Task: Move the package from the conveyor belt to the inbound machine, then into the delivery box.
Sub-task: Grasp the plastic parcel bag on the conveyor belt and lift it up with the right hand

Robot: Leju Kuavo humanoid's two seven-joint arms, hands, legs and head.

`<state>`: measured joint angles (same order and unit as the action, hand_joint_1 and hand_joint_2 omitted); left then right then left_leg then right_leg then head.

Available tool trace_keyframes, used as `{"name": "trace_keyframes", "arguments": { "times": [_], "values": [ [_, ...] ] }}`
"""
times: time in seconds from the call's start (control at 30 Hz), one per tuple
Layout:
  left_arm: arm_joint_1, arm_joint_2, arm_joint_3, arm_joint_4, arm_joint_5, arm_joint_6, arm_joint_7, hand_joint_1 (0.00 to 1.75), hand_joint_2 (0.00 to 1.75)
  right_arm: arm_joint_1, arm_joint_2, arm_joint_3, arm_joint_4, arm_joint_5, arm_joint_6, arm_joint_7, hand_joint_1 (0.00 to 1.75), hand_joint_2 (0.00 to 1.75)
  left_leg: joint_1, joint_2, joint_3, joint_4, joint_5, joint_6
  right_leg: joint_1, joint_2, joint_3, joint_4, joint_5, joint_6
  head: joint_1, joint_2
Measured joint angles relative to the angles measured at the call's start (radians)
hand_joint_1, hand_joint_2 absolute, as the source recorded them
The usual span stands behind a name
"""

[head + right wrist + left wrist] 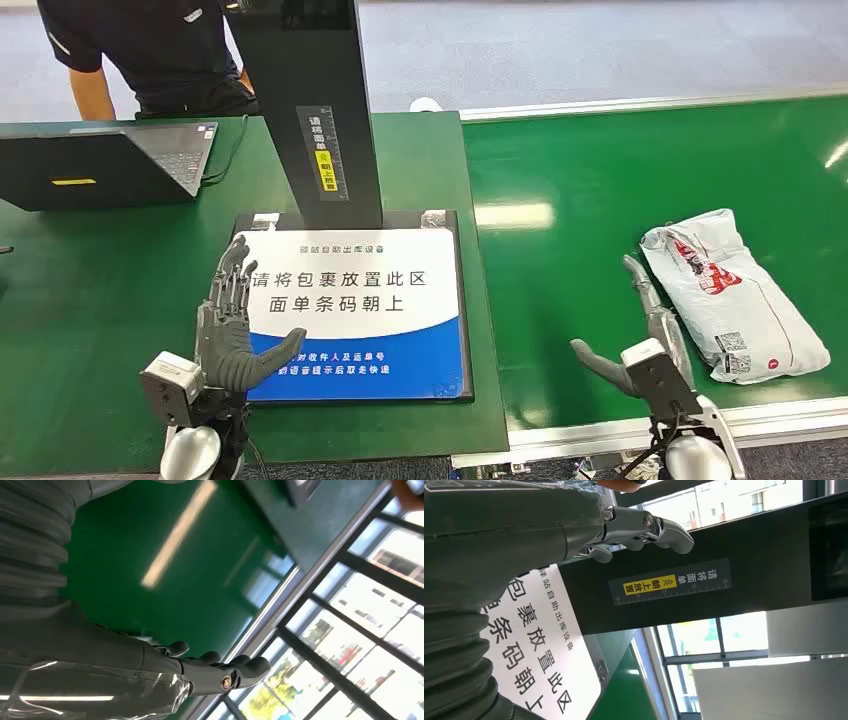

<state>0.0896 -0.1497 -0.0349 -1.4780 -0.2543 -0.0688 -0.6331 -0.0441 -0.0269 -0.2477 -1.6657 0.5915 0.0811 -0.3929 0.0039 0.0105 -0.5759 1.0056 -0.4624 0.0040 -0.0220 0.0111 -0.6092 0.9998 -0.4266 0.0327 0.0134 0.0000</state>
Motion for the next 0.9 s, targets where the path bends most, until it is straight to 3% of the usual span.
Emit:
{"name": "trace_keyframes", "arguments": {
  "times": [0.17, 0.33, 0.47, 0.63, 0.77, 0.9],
  "values": [
    [-0.001, -0.001, 0.000, 0.007, 0.007, -0.006, -0.007, 0.00, 1.75, -0.071, -0.066, -0.081, 0.076, 0.093, -0.038, 0.079, 0.00, 1.75, -0.001, 0.000, 0.000, 0.000, 0.000, 0.001, -0.001, 0.000, 0.000, 0.000, 0.001, 0.001, 0.000, 0.000],
    [-0.004, -0.001, -0.003, 0.035, 0.030, 0.001, -0.019, 0.00, 1.75, -0.205, -0.205, -0.140, 0.285, 0.157, -0.015, 0.173, 0.00, 1.75, -0.002, 0.000, -0.001, 0.001, 0.001, 0.002, -0.002, 0.000, 0.000, 0.000, 0.002, 0.003, 0.000, 0.000],
    [-0.004, -0.001, -0.004, 0.050, 0.046, 0.011, -0.019, 0.00, 1.75, -0.342, -0.332, -0.139, 0.509, 0.232, -0.044, 0.230, 0.00, 1.75, -0.003, 0.000, -0.001, 0.001, 0.002, 0.003, -0.003, 0.000, 0.000, 0.000, 0.003, 0.004, 0.000, 0.000],
    [-0.002, -0.001, -0.009, 0.069, 0.068, 0.022, -0.021, 0.00, 1.75, -0.498, -0.450, -0.105, 0.777, 0.303, -0.061, 0.290, 0.00, 1.75, -0.003, -0.001, -0.001, 0.001, 0.002, 0.003, -0.002, -0.001, 0.000, 0.000, 0.002, 0.004, 0.000, 0.000],
    [-0.006, -0.001, -0.023, 0.094, 0.080, 0.028, -0.026, 0.00, 1.75, -0.580, -0.514, -0.069, 0.967, 0.326, 0.002, 0.344, 0.00, 1.75, -0.003, -0.002, -0.002, 0.001, 0.002, 0.003, -0.002, -0.002, 0.000, 0.000, 0.002, 0.004, 0.000, 0.000],
    [-0.023, 0.000, -0.034, 0.126, 0.092, 0.037, -0.028, 0.00, 1.75, -0.608, -0.545, -0.046, 1.111, 0.321, 0.072, 0.369, 0.00, 1.75, -0.003, -0.002, -0.002, 0.001, 0.001, 0.003, -0.002, -0.002, 0.000, 0.000, 0.002, 0.004, 0.000, 0.000]
  ]
}}
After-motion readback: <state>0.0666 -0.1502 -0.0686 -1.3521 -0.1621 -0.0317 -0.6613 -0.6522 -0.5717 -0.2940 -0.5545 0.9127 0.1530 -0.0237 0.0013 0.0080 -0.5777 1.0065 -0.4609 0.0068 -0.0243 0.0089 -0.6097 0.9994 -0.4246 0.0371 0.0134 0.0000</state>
